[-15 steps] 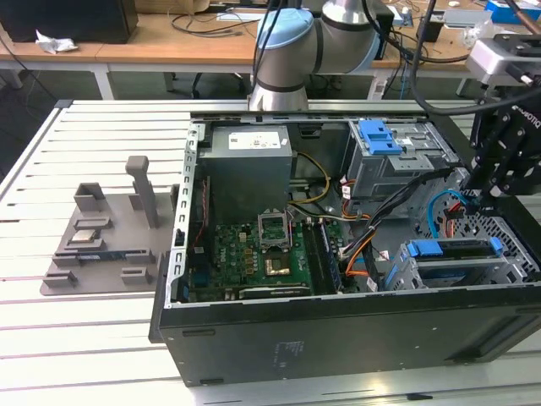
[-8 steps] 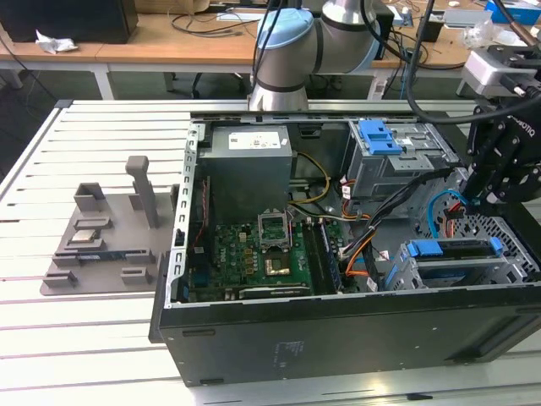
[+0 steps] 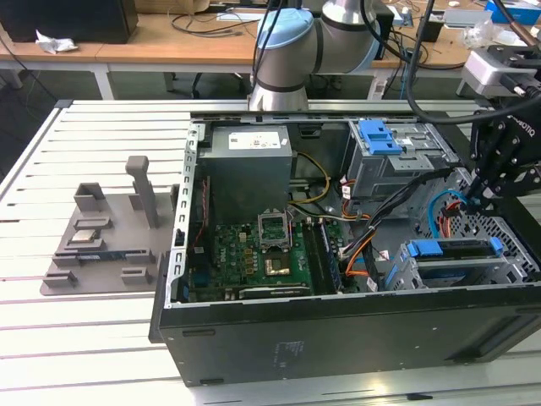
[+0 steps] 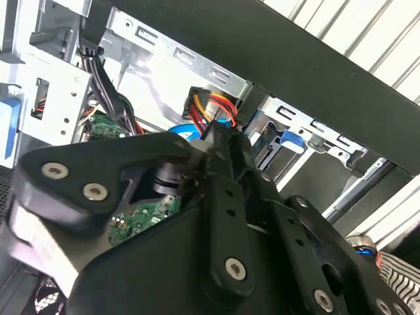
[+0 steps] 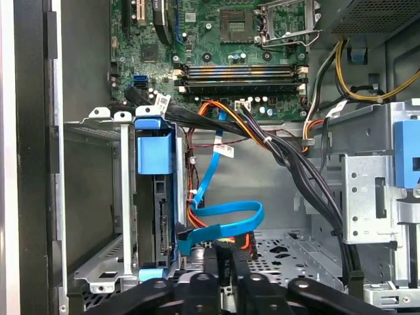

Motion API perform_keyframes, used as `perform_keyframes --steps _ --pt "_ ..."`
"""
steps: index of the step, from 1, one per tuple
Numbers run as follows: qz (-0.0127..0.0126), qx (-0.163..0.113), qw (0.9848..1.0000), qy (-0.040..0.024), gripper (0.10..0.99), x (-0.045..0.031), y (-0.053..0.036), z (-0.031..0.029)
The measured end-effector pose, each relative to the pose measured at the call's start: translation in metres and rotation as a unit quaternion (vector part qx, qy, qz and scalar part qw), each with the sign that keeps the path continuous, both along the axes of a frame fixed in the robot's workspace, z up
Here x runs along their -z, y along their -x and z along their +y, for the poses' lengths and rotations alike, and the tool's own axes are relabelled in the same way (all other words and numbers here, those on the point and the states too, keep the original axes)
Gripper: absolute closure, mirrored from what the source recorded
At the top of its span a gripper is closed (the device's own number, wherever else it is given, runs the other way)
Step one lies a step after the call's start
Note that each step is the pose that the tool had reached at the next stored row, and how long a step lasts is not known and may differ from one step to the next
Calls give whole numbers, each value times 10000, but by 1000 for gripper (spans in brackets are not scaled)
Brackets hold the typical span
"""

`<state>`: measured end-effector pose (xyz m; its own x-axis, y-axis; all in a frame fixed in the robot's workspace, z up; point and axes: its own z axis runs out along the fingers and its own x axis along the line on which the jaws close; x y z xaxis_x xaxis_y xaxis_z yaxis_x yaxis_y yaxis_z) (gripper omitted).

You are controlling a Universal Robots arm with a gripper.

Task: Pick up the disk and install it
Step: 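Insert the first disk wire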

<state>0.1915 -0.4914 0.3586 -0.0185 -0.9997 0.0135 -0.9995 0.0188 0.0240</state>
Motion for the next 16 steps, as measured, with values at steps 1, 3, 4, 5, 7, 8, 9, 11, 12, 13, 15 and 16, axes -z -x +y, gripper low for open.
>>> perform_keyframes --steps 1,3,4,5,7,8,9,11,12,13,15,16 --pt "0 0 10000 0 918 0 0 0" --pt "0 0 10000 2 918 0 0 0" --pt "0 0 10000 4 918 0 0 0" --pt "0 0 10000 4 918 0 0 0" --pt "0 -1 10000 4 918 0 -1 -8" --pt "0 -1 10000 5 918 0 -1 -19" --pt "0 0 10000 5 918 0 0 -28" --pt "0 0 10000 5 918 0 4 -47" --pt "0 0 10000 5 918 0 5 -50" --pt "0 0 10000 4 918 0 6 -54" --pt "0 0 10000 5 918 1 11 -64" --pt "0 0 10000 4 918 2 13 -69"
